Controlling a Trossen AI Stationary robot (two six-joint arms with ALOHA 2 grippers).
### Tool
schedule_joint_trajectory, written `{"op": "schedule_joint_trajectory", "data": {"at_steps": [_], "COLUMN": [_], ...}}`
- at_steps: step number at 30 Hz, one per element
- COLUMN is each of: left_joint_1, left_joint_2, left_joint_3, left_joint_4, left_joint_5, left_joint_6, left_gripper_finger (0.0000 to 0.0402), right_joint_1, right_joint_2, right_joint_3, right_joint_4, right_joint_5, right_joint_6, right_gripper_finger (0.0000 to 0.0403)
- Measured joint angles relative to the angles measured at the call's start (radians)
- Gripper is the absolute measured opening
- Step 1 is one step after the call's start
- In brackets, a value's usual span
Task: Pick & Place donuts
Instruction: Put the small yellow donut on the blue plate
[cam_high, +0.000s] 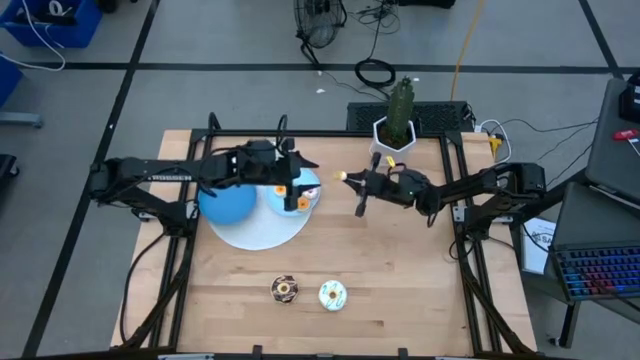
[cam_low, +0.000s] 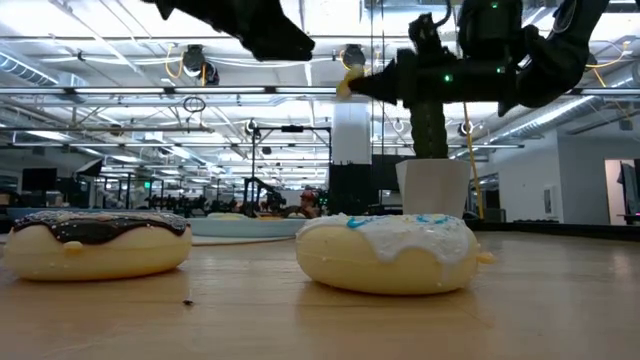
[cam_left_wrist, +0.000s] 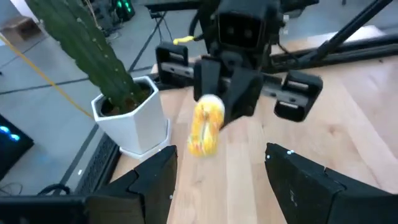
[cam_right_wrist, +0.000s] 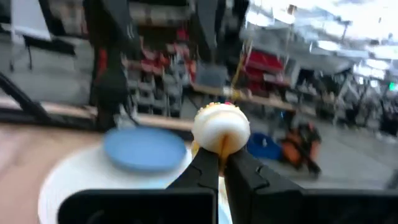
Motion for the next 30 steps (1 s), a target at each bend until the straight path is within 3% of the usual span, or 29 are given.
{"op": "schedule_joint_trajectory", "data": {"at_steps": [6,12,18,24,30], "left_joint_1": [0.0,0.0,-0.008,-0.022,-0.023], "left_joint_2": [0.001,0.002,0.076,0.153,0.154], "left_joint_3": [-0.143,-0.243,-0.254,-0.252,-0.252], "left_joint_4": [0.345,0.621,0.759,0.873,0.889], "left_joint_5": [0.026,0.071,0.144,0.158,0.157], "left_joint_6": [0.001,-0.058,-0.159,-0.156,-0.159], "left_gripper_finger": [0.0243,0.0243,0.0243,0.0243,0.0243], "right_joint_1": [0.0,0.001,0.009,0.009,0.009], "right_joint_2": [0.0,0.0,0.0,0.0,0.0], "right_joint_3": [0.0,0.0,0.001,0.001,0.001], "right_joint_4": [0.171,0.221,0.266,0.272,0.299], "right_joint_5": [-0.146,-0.174,-0.209,-0.208,-0.209], "right_joint_6": [-0.002,0.003,0.004,0.011,0.015], "right_gripper_finger": [0.0,0.0,0.0,0.0,0.0]}}
